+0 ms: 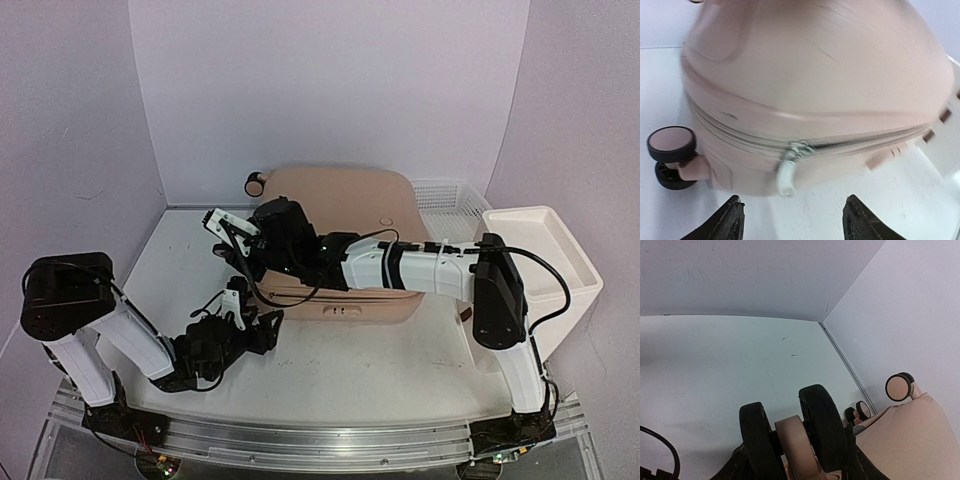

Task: Open, take out, and arrange the luggage

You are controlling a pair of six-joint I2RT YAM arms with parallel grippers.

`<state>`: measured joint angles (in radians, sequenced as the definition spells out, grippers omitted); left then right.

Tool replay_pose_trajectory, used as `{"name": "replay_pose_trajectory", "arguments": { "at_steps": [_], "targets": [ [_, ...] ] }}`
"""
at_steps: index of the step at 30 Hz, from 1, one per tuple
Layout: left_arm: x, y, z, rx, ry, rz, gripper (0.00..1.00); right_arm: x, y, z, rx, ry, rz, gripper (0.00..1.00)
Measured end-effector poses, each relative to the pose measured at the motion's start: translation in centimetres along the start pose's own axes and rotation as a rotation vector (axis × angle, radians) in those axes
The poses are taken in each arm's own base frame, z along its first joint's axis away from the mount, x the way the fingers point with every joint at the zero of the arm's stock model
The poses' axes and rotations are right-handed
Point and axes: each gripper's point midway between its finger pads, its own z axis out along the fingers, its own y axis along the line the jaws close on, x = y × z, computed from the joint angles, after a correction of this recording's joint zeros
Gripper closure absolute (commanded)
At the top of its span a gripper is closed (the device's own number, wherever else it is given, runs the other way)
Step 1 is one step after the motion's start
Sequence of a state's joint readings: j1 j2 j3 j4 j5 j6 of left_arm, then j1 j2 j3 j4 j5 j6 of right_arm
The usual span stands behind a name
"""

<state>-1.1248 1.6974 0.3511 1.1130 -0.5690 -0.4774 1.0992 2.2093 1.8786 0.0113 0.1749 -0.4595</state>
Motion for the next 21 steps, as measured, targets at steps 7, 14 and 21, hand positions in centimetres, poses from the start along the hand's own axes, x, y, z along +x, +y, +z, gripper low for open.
{"name": "replay_pose_trajectory", "arguments": {
  "at_steps": [7,14,21],
  "targets": [
    [0.0,-1.2,-0.2,0.054,-0.015,0.092,0.34,0.0,0.0,0.0,0.002,0.001,0.000,1.00],
    [-0.3,-0.1,1.0,-0.056,-0.045,0.109,0.37,0.0,-0.2,0.0,0.008,-0.001,-0.004,1.00],
    [-0.8,0.8,1.3,-0.138,-0.076,0.119,0.57,-0.1,-0.4,0.0,0.017,-0.003,-0.003,1.00]
  ]
}}
